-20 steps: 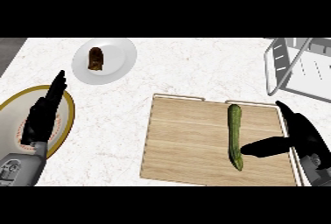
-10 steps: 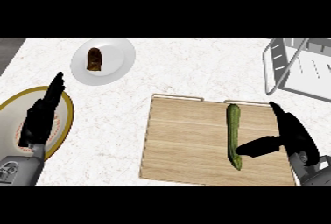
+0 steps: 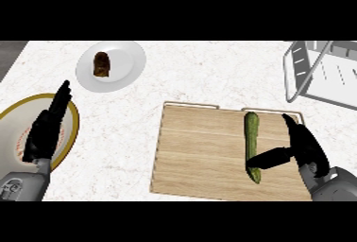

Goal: Pick the squash from the tray and place it in the tiered basket

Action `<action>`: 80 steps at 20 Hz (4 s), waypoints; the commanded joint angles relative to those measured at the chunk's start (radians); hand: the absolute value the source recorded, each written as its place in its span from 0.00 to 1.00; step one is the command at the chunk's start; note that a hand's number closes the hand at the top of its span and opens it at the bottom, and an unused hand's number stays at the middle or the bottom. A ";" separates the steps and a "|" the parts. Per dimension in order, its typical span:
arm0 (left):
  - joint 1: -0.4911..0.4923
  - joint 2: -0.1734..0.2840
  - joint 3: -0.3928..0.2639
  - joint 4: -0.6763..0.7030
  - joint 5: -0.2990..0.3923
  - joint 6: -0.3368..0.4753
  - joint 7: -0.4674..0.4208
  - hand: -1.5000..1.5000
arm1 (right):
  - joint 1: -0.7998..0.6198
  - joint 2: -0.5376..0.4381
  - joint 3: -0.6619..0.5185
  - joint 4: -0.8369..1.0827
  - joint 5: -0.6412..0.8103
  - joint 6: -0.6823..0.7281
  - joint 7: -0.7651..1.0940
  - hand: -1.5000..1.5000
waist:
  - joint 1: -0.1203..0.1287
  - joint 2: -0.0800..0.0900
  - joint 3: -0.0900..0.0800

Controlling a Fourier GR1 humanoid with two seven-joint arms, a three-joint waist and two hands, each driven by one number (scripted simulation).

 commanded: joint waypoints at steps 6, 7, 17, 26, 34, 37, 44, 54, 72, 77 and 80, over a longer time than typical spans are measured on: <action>-0.021 -0.007 -0.007 -0.057 -0.013 -0.008 0.066 0.50 | -0.030 0.103 0.006 0.047 0.031 -0.014 0.242 0.00 | 0.001 -0.001 0.002; -0.004 -0.008 0.031 0.048 0.001 -0.020 -0.048 0.50 | -0.057 0.091 -0.008 0.045 0.027 0.008 0.244 0.00 | -0.006 0.002 0.000; -0.011 -0.006 0.039 0.012 -0.010 -0.039 0.001 0.50 | -0.068 0.219 -0.025 0.188 0.025 0.018 0.169 0.00 | 0.008 0.003 0.002; -0.006 -0.041 0.021 -0.008 -0.034 -0.034 0.002 0.50 | -0.118 0.224 0.049 0.223 0.048 0.139 0.100 1.00 | 0.008 0.003 0.002; -0.026 -0.034 0.050 0.019 -0.041 -0.050 0.003 0.50 | -0.101 0.260 -0.084 0.159 0.101 0.026 0.114 1.00 | -0.008 0.002 0.002; -0.004 -0.028 0.064 -0.012 -0.049 -0.047 0.010 0.50 | -0.142 0.274 -0.086 0.093 0.220 0.000 0.132 1.00 | -0.002 0.001 0.002; -0.021 -0.059 0.040 -0.012 -0.059 -0.054 0.023 0.50 | -0.494 0.363 -0.076 0.390 0.283 0.103 -0.225 1.00 | 0.023 0.008 0.003; -0.007 -0.044 0.076 0.009 -0.053 -0.076 -0.011 0.50 | -0.700 0.168 -0.258 0.298 0.455 0.121 -0.165 1.00 | -0.002 -0.001 0.002; -0.008 -0.098 0.065 -0.042 -0.099 -0.075 0.028 0.50 | -0.884 0.003 -0.459 0.753 0.459 0.367 -0.590 1.00 | 0.021 0.009 0.003; -0.026 -0.073 0.093 -0.015 -0.087 -0.098 0.002 0.50 | -0.863 -0.069 -0.387 0.893 0.621 0.322 -0.658 1.00 | 0.030 0.016 0.002; -0.015 -0.084 0.090 0.016 -0.096 -0.093 -0.017 0.50 | -0.865 -0.116 -0.349 0.943 0.695 0.338 -0.672 1.00 | 0.023 0.015 0.002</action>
